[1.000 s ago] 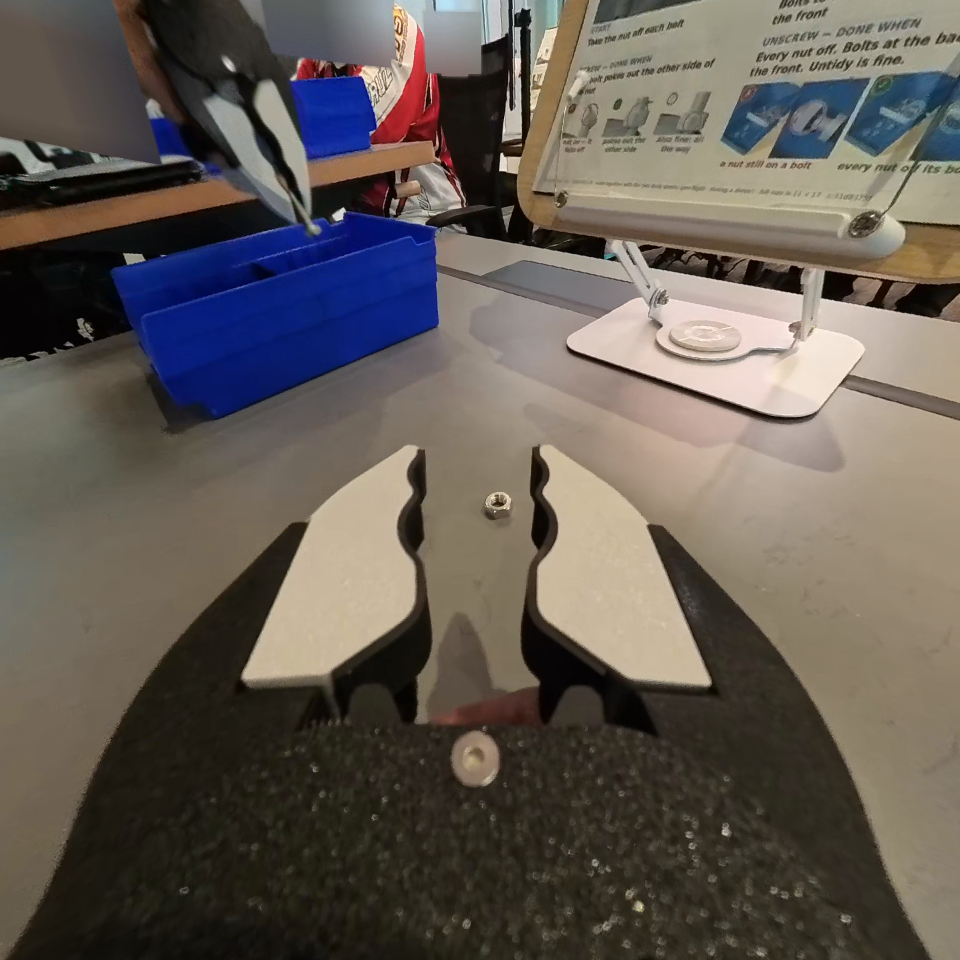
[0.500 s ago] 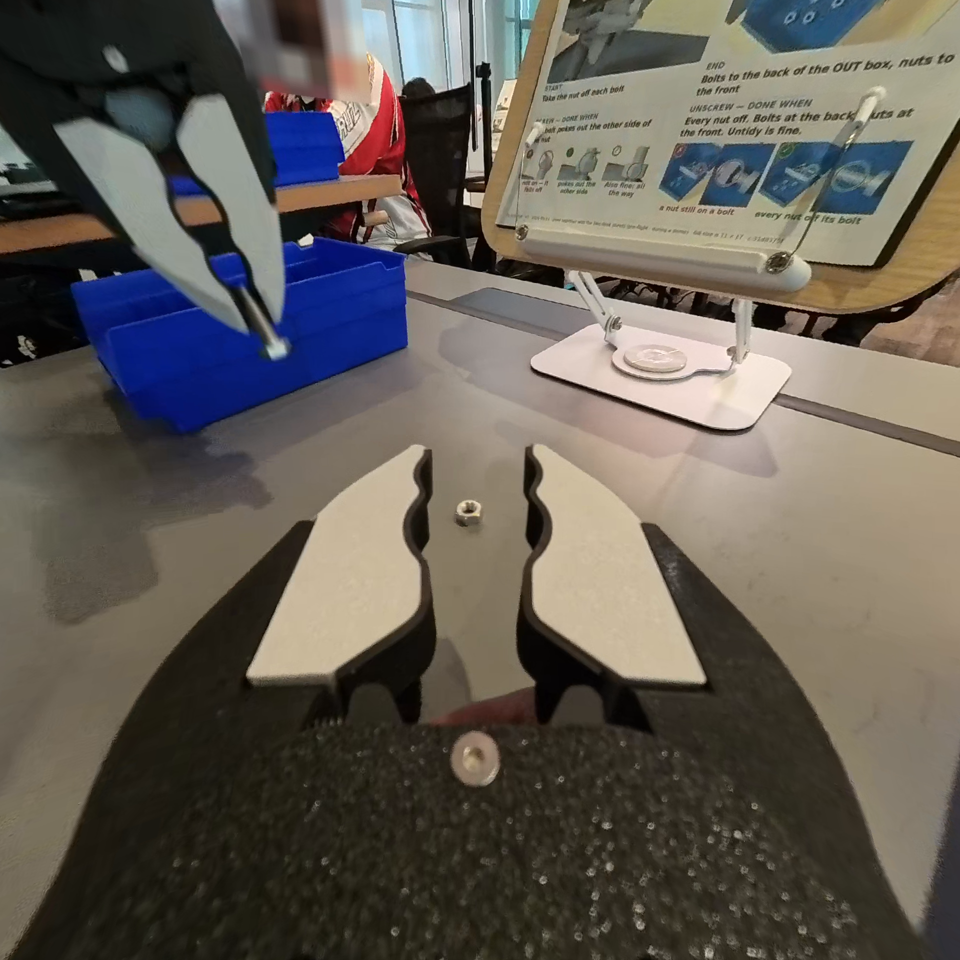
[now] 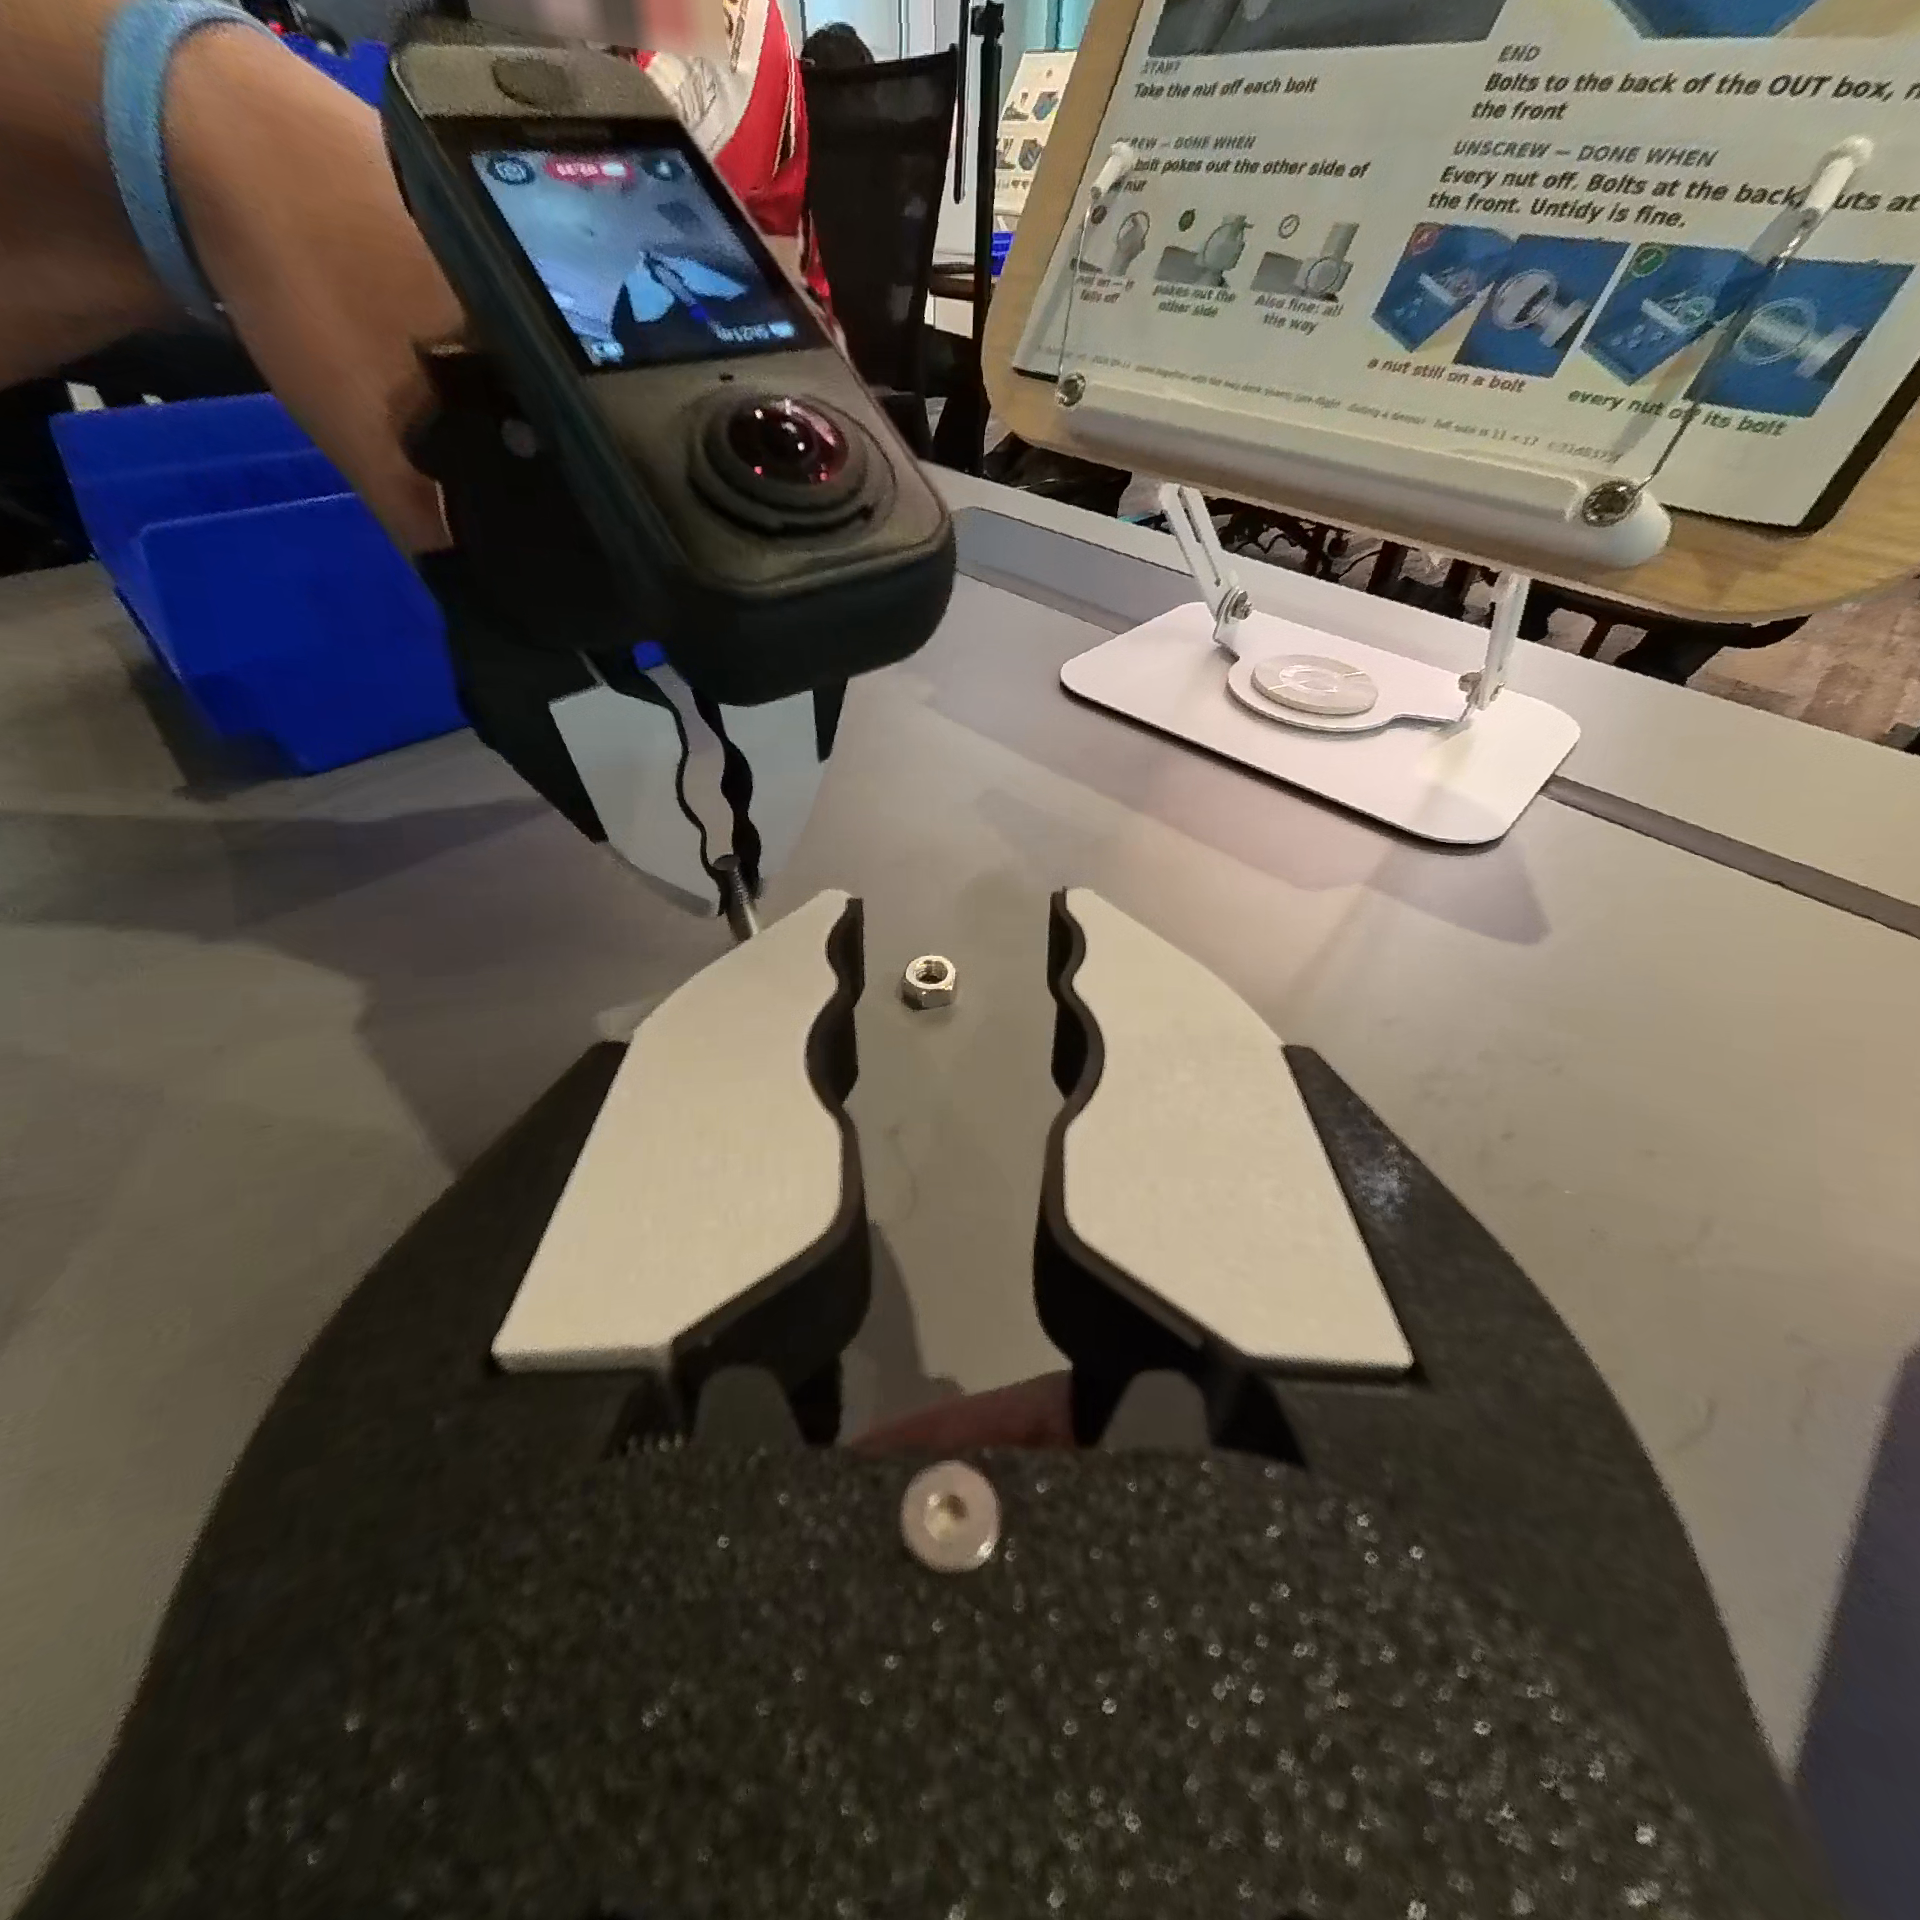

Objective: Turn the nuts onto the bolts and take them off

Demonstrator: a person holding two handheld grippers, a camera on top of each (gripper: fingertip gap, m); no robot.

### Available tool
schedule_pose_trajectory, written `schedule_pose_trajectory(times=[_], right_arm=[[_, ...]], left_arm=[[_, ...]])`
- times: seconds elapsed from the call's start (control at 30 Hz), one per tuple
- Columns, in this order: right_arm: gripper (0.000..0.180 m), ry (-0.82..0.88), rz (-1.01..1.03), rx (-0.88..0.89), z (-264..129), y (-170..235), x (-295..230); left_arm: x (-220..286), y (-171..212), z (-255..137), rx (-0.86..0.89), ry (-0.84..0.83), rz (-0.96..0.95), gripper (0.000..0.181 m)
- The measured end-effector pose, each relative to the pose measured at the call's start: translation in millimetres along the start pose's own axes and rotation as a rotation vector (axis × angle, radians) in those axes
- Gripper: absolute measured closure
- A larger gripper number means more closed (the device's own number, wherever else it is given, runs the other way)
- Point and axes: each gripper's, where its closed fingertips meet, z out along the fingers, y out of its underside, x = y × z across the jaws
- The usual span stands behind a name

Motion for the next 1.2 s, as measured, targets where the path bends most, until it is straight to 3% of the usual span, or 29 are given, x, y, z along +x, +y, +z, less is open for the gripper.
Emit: schedule_pose_trajectory(times=[0.1, 0.17, 0.3, 0.47, 0.57, 0.73, 1.03, 1.1, 1.17, 1.2], right_arm=[[0.146, 0.001, -0.005, -0.007, 0.7, 1.3, -0.2], [0.146, 0.003, -0.009, -0.012, 1.1, 2.3, -0.2], [0.146, 0.006, -0.010, -0.021, 1.7, 4.5, 0.6], [0.146, 0.009, -0.007, -0.021, 1.7, 4.6, 1.7], [0.146, 0.013, -0.002, -0.018, 1.4, 4.2, 3.4], [0.147, 0.006, 0.028, -0.004, 0.2, 1.8, 4.3], [0.147, 0.007, 0.028, 0.005, -1.8, -0.3, 4.9], [0.147, 0.005, 0.030, 0.006, -1.8, -0.4, 4.4], [0.147, 0.002, 0.031, 0.005, -1.3, -0.2, 3.5], [0.147, 0.002, 0.029, 0.003, -1.0, 0.0, 3.0]], left_arm=[[7.3, 0.4, 3.5, 0.014, 0.014, 0.013, 0.170], [7.7, -2.7, 4.2, 0.056, -0.008, -0.003, 0.150], [7.6, -8.8, -7.7, 0.222, -0.065, -0.119, 0.130], [-10.5, -17.9, -42.4, 0.666, -0.280, -0.574, 0.129], [-5.3, -5.7, -39.9, 0.804, -0.361, -0.870, 0.129], [13.4, -2.7, -15.4, 0.783, -0.388, -1.001, 0.129], [3.0, -1.4, 14.1, 0.703, -0.376, -1.019, 0.125], [2.5, -4.7, 15.0, 0.725, -0.342, -1.000, 0.131], [5.3, -10.8, 14.6, 0.737, -0.320, -0.913, 0.164], [6.8, -13.7, 14.3, 0.733, -0.316, -0.859, 0.164]])
